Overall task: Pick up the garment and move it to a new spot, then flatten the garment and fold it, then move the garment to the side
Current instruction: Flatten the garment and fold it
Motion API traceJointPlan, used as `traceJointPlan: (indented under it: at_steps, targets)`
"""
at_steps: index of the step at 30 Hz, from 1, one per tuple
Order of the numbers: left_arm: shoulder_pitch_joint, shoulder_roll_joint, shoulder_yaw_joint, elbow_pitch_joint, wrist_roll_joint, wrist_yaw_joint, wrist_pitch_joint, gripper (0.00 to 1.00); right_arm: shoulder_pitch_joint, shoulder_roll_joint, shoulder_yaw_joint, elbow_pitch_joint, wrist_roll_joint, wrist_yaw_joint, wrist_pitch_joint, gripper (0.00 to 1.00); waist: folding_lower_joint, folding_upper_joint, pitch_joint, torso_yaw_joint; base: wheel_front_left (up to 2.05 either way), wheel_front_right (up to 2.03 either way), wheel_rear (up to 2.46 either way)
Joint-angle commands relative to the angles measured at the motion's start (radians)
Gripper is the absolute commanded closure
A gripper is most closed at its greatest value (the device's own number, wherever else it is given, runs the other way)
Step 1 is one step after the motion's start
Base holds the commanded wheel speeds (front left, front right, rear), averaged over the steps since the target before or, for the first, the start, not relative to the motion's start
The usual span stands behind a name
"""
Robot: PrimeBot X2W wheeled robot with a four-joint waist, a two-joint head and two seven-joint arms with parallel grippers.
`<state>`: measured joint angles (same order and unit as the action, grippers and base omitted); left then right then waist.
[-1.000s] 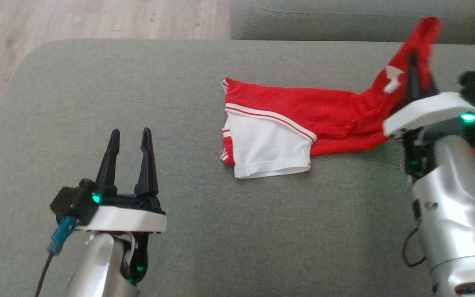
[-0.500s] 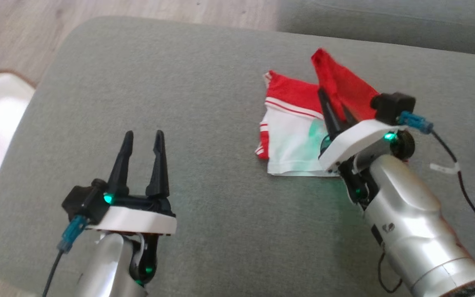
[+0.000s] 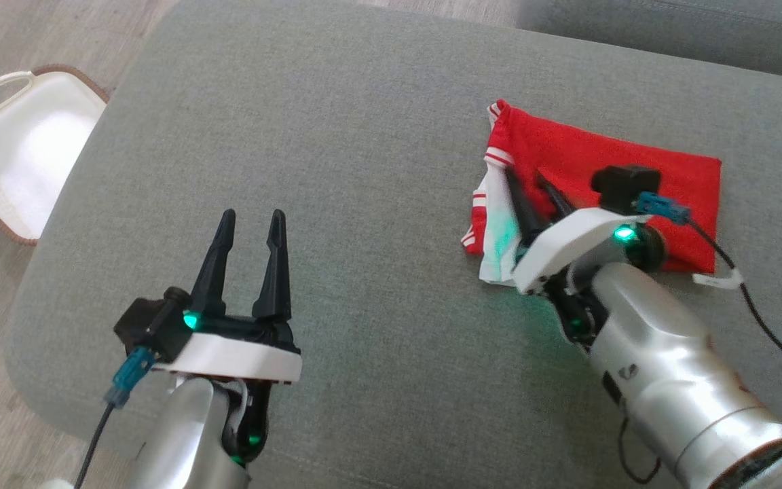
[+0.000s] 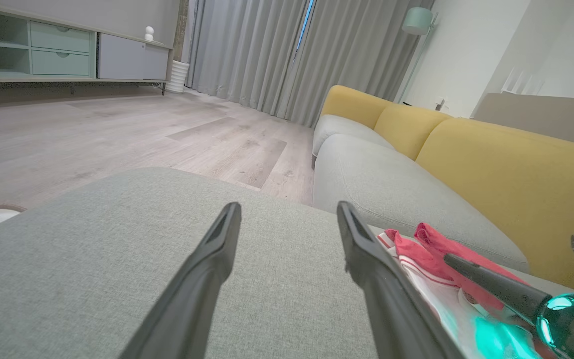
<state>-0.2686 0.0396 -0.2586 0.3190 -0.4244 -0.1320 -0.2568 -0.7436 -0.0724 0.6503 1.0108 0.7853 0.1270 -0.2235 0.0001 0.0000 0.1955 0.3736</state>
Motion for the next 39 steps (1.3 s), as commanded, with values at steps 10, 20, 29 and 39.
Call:
traceJointPlan:
  at_steps: [10,20,29,39]
  targets:
    - [-0.048,0.011,0.07,-0.036,0.01,0.001,-0.005,0.0,-0.079,0.022,0.101,-0.095,0.099,0.004,-0.037,0.0,-0.0001,0.0,-0.026,-0.078,0.0,0.0,0.0]
    - [-0.034,0.011,0.131,-0.086,0.037,0.001,-0.005,0.0,-0.033,-0.024,-0.206,-0.176,-0.273,0.004,-0.038,0.0,-0.0001,0.0,-0.054,-0.199,0.0,0.0,0.0]
    - [-0.02,0.011,0.154,-0.101,0.059,0.001,-0.005,0.0,0.165,-0.057,-0.463,-0.392,-0.571,0.004,-0.038,0.0,-0.0001,0.0,-0.072,-0.266,0.0,0.0,0.0]
    - [0.012,0.011,0.159,-0.09,0.092,0.001,-0.005,0.0,0.38,0.004,-0.6,-0.587,-0.698,0.004,-0.038,0.0,-0.0001,0.0,-0.079,-0.295,0.0,0.0,0.0]
